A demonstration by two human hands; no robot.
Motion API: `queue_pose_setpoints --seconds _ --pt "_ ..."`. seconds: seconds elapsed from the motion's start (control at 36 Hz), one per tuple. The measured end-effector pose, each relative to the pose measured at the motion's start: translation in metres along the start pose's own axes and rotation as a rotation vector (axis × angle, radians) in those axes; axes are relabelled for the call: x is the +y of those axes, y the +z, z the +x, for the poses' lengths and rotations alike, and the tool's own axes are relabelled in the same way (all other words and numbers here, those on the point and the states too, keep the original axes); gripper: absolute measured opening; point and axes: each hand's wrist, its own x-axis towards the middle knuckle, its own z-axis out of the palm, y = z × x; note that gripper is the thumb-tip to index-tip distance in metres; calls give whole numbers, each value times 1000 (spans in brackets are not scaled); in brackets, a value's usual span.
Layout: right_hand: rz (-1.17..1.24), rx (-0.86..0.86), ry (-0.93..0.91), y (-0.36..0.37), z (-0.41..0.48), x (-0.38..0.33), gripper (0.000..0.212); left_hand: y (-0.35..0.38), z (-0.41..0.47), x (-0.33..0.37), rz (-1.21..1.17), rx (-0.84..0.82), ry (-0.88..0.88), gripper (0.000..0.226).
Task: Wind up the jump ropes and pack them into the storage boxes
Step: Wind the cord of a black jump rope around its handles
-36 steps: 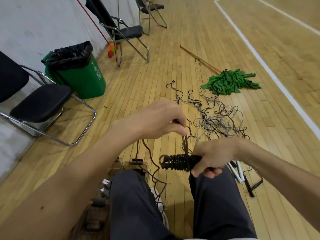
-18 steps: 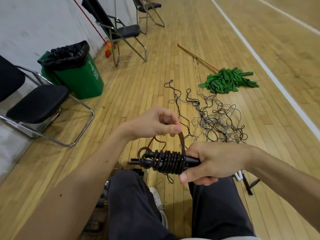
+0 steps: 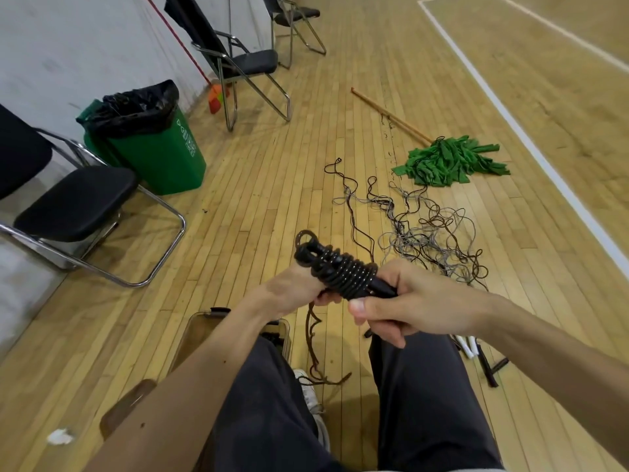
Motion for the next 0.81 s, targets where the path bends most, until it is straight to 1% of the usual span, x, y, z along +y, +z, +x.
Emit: queue_pose_setpoints --seconds 0.03,0.11,0.22,0.28,0.39,0.47,0.56,0.61,0.67,0.75,0.81 --pt "0 16 8 0 0 0 42 4 -1 5 16 17 -20 31" --pt "26 90 68 -3 0 0 28 4 -1 7 -41 67 6 31" --pt "48 157 132 -6 0 6 30 2 -7 5 -74 114 39 41" --pt "68 195 144 -6 1 9 31 4 -6 5 -49 141 77 43" --pt "137 280 143 -8 4 14 25 17 -7 5 44 196 135 48" --pt "274 286 160 -12 5 15 20 25 -9 4 46 207 171 45" --pt "339 277 177 -18 6 20 15 26 -12 1 78 190 200 35" --pt "295 292 198 -21 6 26 15 25 -13 -1 110 192 191 31" --pt "219 334 231 -22 8 33 16 23 -14 -1 143 194 161 32" --pt "123 405 263 -20 12 43 16 24 -15 1 174 178 90 30" --pt "-24 461 269 -20 14 47 19 26 -14 2 196 187 44 24"
